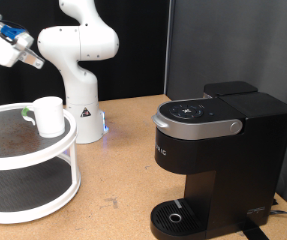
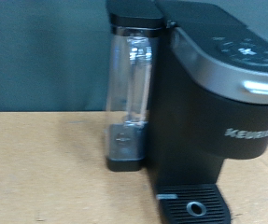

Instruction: Make a cup of coffee with the keurig machine

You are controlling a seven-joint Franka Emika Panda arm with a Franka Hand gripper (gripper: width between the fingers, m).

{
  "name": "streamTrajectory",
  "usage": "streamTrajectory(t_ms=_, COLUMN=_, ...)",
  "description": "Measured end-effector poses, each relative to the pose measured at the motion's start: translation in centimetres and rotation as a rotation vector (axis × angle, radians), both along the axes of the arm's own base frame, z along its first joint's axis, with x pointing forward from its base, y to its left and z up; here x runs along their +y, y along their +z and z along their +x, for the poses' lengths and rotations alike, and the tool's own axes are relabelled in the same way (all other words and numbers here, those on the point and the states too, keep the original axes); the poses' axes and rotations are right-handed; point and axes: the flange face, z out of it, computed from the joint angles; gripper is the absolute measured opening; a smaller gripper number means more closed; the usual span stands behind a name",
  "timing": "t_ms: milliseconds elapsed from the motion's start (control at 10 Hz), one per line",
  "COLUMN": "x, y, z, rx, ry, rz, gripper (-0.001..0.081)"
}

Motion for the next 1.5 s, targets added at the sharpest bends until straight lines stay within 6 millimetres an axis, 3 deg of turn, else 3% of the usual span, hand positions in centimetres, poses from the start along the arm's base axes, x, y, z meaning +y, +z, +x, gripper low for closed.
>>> streamTrajectory(t_ms=500, x=-1.4, y=-0.1, z=-1.2, rx=0.053, ry=-0.09, rz=0.027, gripper=0.0)
streamTrajectory(t_ms=1100, x=-4.3, y=-0.1, z=-4.3, rx=0.06, ry=-0.136, rz=0.044, gripper=0.0)
streamTrajectory(t_ms=1500, x=-5.1, y=-2.3, z=-4.9, rx=0.048, ry=-0.13, rz=-0.031, gripper=0.0)
